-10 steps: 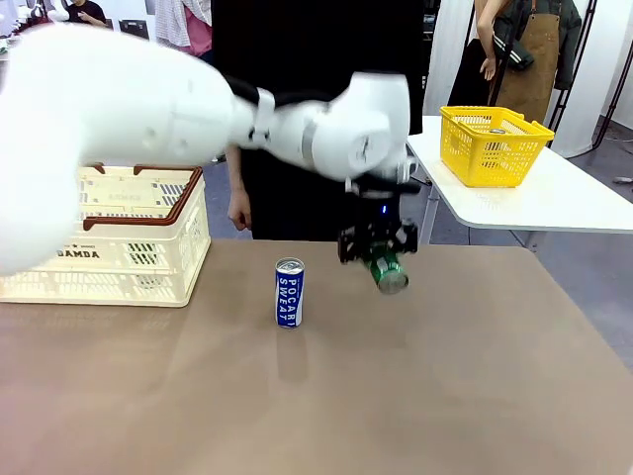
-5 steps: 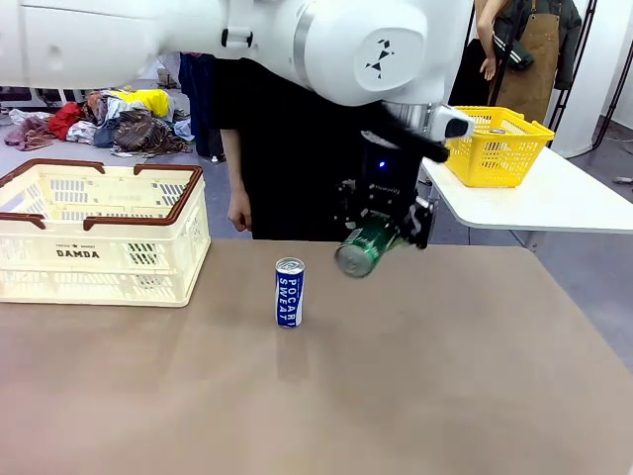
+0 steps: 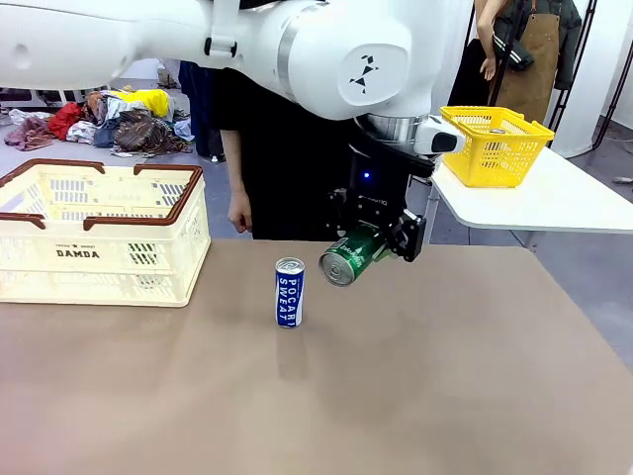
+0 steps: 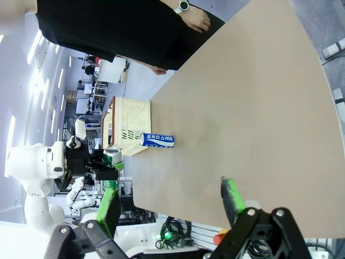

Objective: Place the drinks into the Shopping basket.
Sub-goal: Pick up one drink and place it into the Shopping basket.

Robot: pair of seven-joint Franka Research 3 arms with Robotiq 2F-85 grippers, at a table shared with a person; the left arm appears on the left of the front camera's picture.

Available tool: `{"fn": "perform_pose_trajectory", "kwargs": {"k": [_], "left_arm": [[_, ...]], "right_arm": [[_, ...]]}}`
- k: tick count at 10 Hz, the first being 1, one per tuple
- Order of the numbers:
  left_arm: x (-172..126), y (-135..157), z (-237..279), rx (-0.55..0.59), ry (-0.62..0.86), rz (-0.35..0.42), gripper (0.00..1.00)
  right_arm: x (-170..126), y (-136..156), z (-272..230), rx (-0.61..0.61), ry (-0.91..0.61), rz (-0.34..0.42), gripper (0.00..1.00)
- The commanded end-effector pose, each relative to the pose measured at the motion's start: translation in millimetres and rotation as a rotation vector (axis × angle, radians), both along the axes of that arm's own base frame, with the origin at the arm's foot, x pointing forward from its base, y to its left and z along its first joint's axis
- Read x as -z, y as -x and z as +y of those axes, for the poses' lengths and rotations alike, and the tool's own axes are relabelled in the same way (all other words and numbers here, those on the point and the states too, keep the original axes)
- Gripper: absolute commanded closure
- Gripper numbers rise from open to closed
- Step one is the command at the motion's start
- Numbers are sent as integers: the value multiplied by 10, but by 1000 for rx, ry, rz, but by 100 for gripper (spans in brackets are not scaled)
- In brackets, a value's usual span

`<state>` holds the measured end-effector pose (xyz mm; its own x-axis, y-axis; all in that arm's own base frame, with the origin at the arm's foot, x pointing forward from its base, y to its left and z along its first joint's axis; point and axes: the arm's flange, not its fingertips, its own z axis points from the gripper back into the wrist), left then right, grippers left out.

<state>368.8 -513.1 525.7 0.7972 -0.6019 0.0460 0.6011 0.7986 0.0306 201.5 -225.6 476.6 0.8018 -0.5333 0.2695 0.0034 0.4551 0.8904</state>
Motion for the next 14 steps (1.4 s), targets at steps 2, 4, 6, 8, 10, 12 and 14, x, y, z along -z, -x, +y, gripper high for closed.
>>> {"fn": "perform_pose_trajectory", "kwargs": {"k": [2, 4, 6, 8, 10, 12, 14], "left_arm": [[0, 0, 0, 0, 0, 0, 100], [-50, -229, 113, 168, 71, 12, 100], [-555, -391, 949, 53, 129, -155, 100], [-931, -595, 1696, 25, 143, -230, 100], [-1075, -895, 2609, -205, 84, -261, 100], [-938, -1071, 3527, -495, 3, -211, 100], [-700, -1074, 4285, -660, 14, -166, 100]], "right_arm": [[-17, -9, -14, -7, -5, -31, 0], [-17, -9, -14, -7, -5, -31, 0], [-17, -9, -14, -7, -5, -31, 0], [-17, -9, -14, -7, -5, -31, 0], [-17, -9, -14, -7, -5, -31, 0], [-17, -9, -14, -7, -5, -31, 0], [-17, -9, -14, -7, -5, -31, 0]]}}
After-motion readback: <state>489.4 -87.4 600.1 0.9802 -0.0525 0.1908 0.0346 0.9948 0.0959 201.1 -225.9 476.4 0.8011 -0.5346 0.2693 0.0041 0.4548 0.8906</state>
